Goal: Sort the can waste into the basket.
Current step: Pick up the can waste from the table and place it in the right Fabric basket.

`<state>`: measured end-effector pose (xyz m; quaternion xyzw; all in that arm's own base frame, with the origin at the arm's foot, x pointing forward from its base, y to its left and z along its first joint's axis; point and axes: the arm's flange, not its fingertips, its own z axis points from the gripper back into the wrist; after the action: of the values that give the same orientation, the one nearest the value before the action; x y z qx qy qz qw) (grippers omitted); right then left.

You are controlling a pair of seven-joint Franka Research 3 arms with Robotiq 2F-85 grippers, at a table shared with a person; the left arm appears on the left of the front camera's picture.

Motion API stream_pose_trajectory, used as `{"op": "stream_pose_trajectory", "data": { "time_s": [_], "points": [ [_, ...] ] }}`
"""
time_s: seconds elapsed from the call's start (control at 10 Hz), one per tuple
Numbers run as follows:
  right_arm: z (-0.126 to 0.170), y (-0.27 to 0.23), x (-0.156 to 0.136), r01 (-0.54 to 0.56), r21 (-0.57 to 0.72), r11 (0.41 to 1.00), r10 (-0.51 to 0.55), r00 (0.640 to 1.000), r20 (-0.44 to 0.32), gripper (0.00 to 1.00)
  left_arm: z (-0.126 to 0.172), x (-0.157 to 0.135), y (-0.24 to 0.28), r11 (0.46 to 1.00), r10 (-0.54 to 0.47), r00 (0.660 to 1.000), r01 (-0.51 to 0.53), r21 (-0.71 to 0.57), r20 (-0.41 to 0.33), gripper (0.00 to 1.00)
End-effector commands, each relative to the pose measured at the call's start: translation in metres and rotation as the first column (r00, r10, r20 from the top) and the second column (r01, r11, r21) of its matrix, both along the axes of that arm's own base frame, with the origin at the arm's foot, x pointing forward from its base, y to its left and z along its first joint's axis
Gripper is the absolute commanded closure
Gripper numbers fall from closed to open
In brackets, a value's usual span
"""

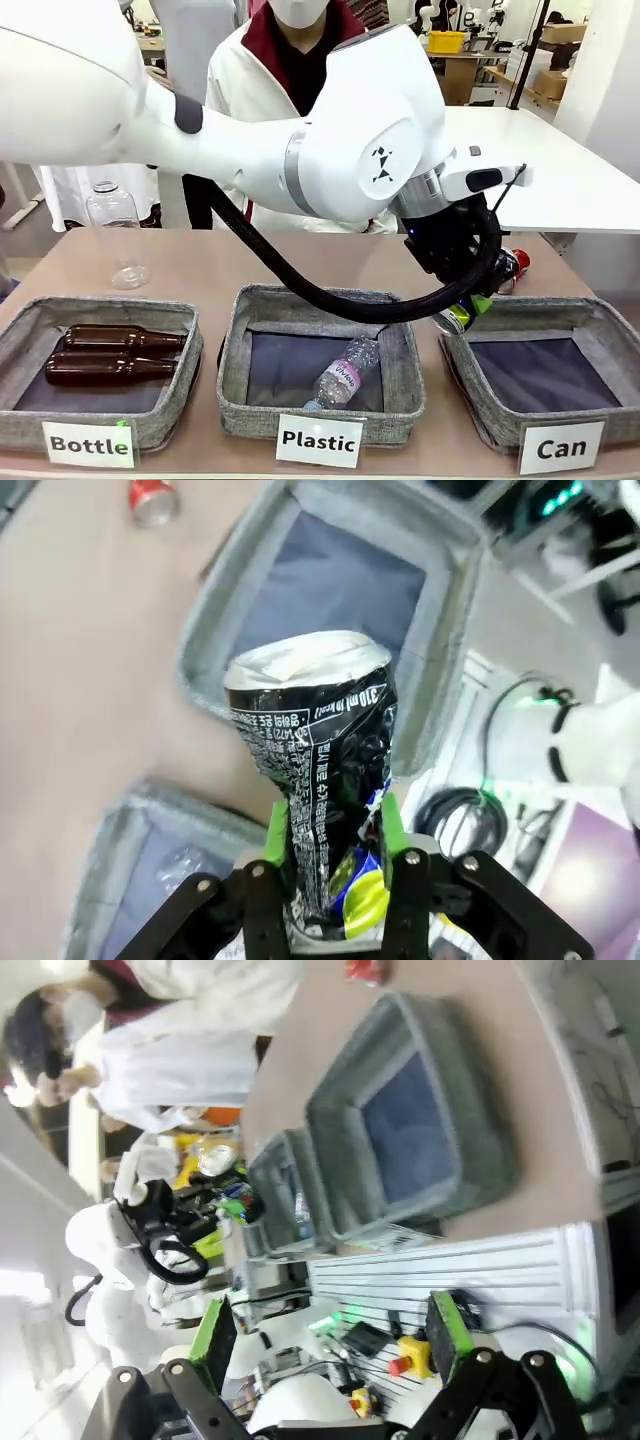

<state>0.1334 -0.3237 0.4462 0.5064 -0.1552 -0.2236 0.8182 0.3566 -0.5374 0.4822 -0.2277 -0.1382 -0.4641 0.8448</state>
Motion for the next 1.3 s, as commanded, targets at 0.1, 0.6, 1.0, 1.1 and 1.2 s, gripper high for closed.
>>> {"op": "stream_pose_trajectory", "data": {
  "time_s": [0.1,0.6,1.0,1.1,1.2],
  "points": [
    [0.000,0.000,0.000,0.000,0.000,1.000,0.000,1.000,0.000,0.00,0.004,-0.005,-0.004,0.999,-0.040,0.999,0.040,0.020,0.016,0.67],
    [0.000,0.000,0.000,0.000,0.000,1.000,0.000,1.000,0.000,0.00,0.035,-0.013,-0.108,0.943,-0.322,0.918,0.333,-0.010,0.231,0.59],
    [0.001,-0.023,-0.013,-0.030,0.025,0.999,0.030,1.000,-0.009,0.00,0.005,-0.015,-0.194,0.834,-0.529,0.805,0.551,-0.008,0.267,0.59],
    [-0.003,-0.027,-0.013,-0.031,0.076,0.997,0.031,1.000,0.008,0.00,-0.003,-0.012,-0.203,0.817,-0.559,0.781,0.575,0.028,0.278,0.59],
    [-0.004,-0.028,-0.007,0.002,0.084,0.996,-0.002,1.000,0.003,0.00,-0.009,-0.010,-0.208,0.811,-0.576,0.765,0.580,0.081,0.290,0.59]
  ]
}}
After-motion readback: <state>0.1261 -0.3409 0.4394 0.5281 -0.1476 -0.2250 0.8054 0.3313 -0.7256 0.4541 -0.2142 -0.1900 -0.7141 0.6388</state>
